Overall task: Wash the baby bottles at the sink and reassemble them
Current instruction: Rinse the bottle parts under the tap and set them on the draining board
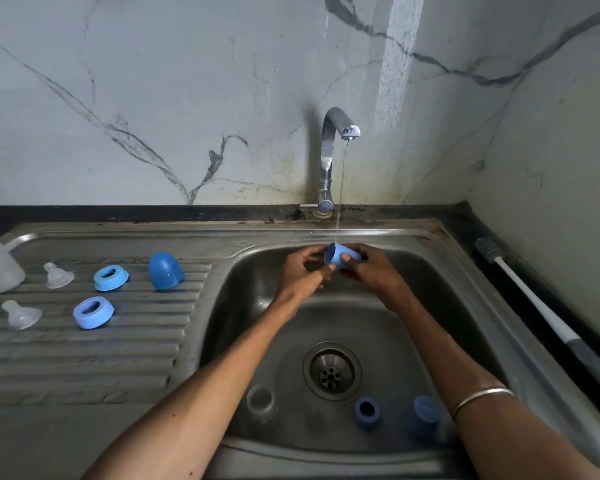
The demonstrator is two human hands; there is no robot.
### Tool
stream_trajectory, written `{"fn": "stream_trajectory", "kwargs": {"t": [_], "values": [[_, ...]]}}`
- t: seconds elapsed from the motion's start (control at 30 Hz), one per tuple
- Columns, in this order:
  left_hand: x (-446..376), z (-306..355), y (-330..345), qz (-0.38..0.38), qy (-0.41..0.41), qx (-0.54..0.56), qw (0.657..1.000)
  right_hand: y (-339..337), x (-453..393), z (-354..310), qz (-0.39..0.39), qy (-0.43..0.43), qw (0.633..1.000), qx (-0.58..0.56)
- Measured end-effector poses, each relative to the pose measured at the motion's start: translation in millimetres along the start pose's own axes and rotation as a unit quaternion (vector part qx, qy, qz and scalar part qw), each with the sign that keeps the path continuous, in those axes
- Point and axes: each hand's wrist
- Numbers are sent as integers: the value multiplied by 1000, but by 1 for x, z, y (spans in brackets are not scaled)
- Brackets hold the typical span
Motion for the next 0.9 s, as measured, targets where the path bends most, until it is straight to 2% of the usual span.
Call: {"fn": "stream_trajectory", "kwargs": {"t": [0.1,0.2,0.43,0.53,0.63,0.73,0.9], "values": [[0,1,3,1,1,-1,1000,-1,1,-2,6,23,999,-35],[0,2,5,-4,-1,6,1000,-3,3,-4,14,22,999,-24],[1,3,2,4,5,0,1000,-10,1,4,-24,17,999,-17],[1,4,2,1,-12,10,1000,-10,-1,4,4,25,999,-27],[2,6,3,-22,-63,31,997,-7,-2,2,38,34,995,-88],[4,6,2,-65,-120,73,988,-1,2,-1,41,-2,995,-95],[3,4,-1,-73,-146,59,985,12,12,-13,68,-113,990,49]]}}
Point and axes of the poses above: each hand's wrist, its own x-axis away from the middle knuckle, its own y-axis out of the palm, z = x × y, and after that the axes turned 4 degrees about z, right-handed
